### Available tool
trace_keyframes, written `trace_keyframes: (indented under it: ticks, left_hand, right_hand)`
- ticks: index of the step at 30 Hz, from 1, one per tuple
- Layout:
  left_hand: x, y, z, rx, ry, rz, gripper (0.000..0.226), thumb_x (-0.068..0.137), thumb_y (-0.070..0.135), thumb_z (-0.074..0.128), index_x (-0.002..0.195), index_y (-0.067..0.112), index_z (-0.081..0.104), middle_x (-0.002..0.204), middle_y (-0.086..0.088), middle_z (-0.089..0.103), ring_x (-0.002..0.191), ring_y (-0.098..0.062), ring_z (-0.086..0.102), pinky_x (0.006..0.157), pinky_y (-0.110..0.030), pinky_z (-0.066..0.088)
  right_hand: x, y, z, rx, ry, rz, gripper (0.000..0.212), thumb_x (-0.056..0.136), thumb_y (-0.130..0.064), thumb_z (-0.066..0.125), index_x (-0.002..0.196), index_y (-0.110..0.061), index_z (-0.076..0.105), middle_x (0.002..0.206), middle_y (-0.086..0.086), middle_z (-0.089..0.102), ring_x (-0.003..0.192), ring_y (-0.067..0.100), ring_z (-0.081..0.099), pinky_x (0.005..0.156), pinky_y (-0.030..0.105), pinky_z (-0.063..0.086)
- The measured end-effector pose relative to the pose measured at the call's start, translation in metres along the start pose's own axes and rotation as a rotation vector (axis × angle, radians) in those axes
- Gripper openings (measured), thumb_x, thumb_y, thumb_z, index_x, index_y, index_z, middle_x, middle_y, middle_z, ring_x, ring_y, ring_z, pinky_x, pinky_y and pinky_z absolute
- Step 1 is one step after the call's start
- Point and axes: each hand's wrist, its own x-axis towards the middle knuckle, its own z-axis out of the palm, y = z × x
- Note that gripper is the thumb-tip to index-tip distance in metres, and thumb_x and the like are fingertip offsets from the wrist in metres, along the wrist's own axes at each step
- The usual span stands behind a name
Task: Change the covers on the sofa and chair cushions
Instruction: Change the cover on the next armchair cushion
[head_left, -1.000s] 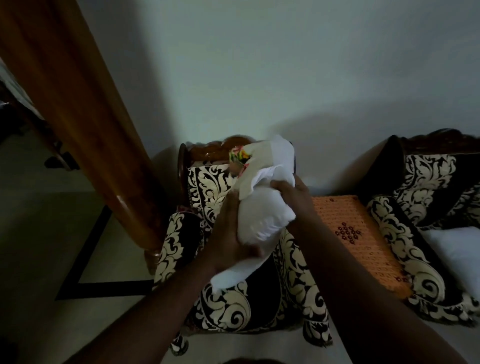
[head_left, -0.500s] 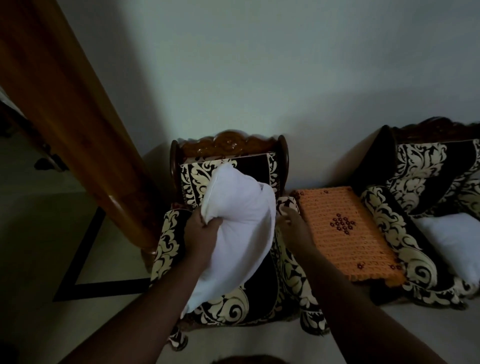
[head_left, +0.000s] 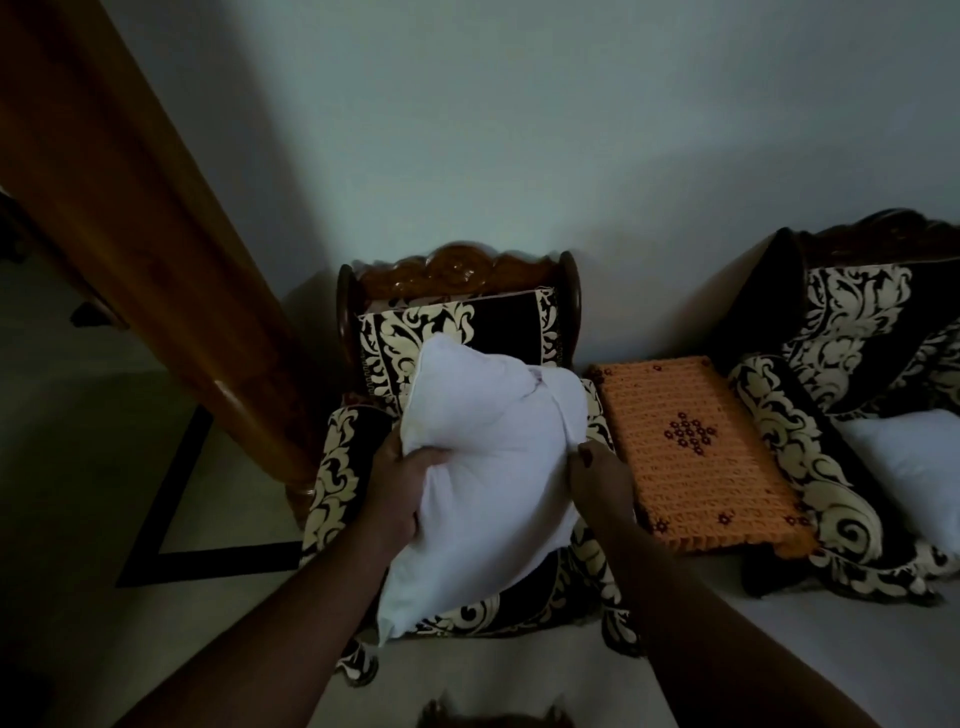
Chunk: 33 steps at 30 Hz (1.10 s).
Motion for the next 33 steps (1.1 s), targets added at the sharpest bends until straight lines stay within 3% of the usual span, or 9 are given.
trace_keyframes:
  ticks: [4, 7, 11, 14, 18, 21, 25, 27, 33]
  left_hand:
    - [0.009, -0.001, -0.011, 0.256, -0.181, -0.02, 0.096, 0.062, 0.046, 0.093, 0.143, 0.033, 0.045, 0.14, 0.014, 0.056, 0.13, -0.015, 0.053, 0.105, -0.036, 0.046]
    - [0.006, -0.005, 0.0, 0.478, -0.08, 0.012, 0.149, 0.043, 0.066, 0.094, 0.16, 0.027, 0.012, 0.154, 0.014, 0.032, 0.139, -0.011, 0.035, 0.119, -0.039, 0.031]
    - [0.005, -0.012, 0.0, 0.379, 0.146, 0.071, 0.113, 0.062, 0.039, 0.095, 0.153, 0.025, 0.031, 0.136, 0.01, 0.049, 0.126, -0.016, 0.05, 0.105, -0.036, 0.042]
    - [0.01, -0.005, -0.016, 0.351, 0.179, 0.158, 0.074, 0.074, 0.018, 0.086, 0.14, 0.024, 0.051, 0.123, 0.008, 0.058, 0.114, -0.019, 0.058, 0.094, -0.028, 0.042]
    - [0.011, 0.014, -0.028, 0.386, 0.085, 0.145, 0.057, 0.071, 0.008, 0.084, 0.121, 0.023, 0.061, 0.098, 0.011, 0.063, 0.096, -0.017, 0.063, 0.068, -0.016, 0.042]
    - [0.011, 0.021, -0.028, 0.511, -0.081, 0.026, 0.054, 0.078, 0.005, 0.082, 0.125, 0.017, 0.059, 0.098, 0.012, 0.061, 0.101, -0.02, 0.063, 0.072, -0.02, 0.044]
    - [0.001, 0.017, -0.018, 0.622, -0.329, 0.0, 0.11, 0.06, 0.045, 0.096, 0.149, 0.024, 0.034, 0.132, 0.016, 0.045, 0.126, -0.008, 0.044, 0.106, -0.028, 0.039]
    - [-0.001, -0.002, -0.009, 0.695, -0.23, 0.076, 0.133, 0.049, 0.06, 0.095, 0.155, 0.023, 0.025, 0.139, 0.017, 0.038, 0.13, -0.004, 0.038, 0.11, -0.026, 0.033]
    - [0.014, -0.031, -0.006, 0.95, -0.125, 0.057, 0.107, 0.055, 0.086, 0.05, 0.139, 0.02, 0.056, 0.135, -0.006, 0.063, 0.123, -0.028, 0.06, 0.102, -0.033, 0.047]
  right_hand:
    - [-0.005, -0.012, 0.01, 0.195, -0.025, 0.063, 0.023, 0.102, -0.016, 0.04, 0.083, -0.012, 0.055, 0.078, 0.004, 0.056, 0.08, 0.026, 0.057, 0.068, 0.034, 0.04]
    - [-0.016, -0.031, 0.015, 0.295, -0.007, 0.067, 0.033, 0.104, -0.018, 0.037, 0.073, -0.017, 0.047, 0.071, 0.003, 0.05, 0.072, 0.022, 0.051, 0.068, 0.037, 0.041]
    - [-0.024, -0.045, 0.011, 0.178, -0.008, -0.093, 0.042, 0.104, -0.051, 0.043, 0.087, -0.014, 0.054, 0.074, -0.002, 0.054, 0.066, 0.01, 0.05, 0.056, 0.028, 0.033]
    - [-0.012, -0.041, -0.002, 0.034, -0.107, -0.196, 0.031, 0.095, -0.049, 0.063, 0.098, -0.021, 0.051, 0.08, -0.004, 0.059, 0.07, 0.011, 0.057, 0.058, 0.029, 0.043]
    - [-0.003, -0.029, -0.014, -0.391, 0.019, -0.285, 0.019, 0.095, -0.037, 0.053, 0.108, -0.025, 0.044, 0.087, -0.001, 0.068, 0.072, 0.022, 0.065, 0.065, 0.04, 0.057]
    - [0.0, -0.052, -0.012, -0.385, 0.056, -0.341, 0.022, 0.098, -0.039, 0.046, 0.109, -0.02, 0.049, 0.088, 0.002, 0.069, 0.075, 0.026, 0.068, 0.066, 0.038, 0.056]
    - [-0.003, -0.082, 0.0, -0.396, 0.021, -0.336, 0.023, 0.103, -0.023, 0.04, 0.111, -0.013, 0.059, 0.103, 0.01, 0.07, 0.092, 0.029, 0.068, 0.076, 0.035, 0.048]
    - [-0.007, -0.089, 0.001, -0.402, -0.023, -0.326, 0.025, 0.103, -0.018, 0.04, 0.117, -0.009, 0.058, 0.108, 0.012, 0.069, 0.088, 0.026, 0.063, 0.071, 0.033, 0.044]
    - [-0.013, -0.118, -0.002, -0.265, 0.076, -0.395, 0.019, 0.106, -0.031, 0.038, 0.096, -0.018, 0.048, 0.069, -0.005, 0.052, 0.062, 0.019, 0.056, 0.05, 0.028, 0.03]
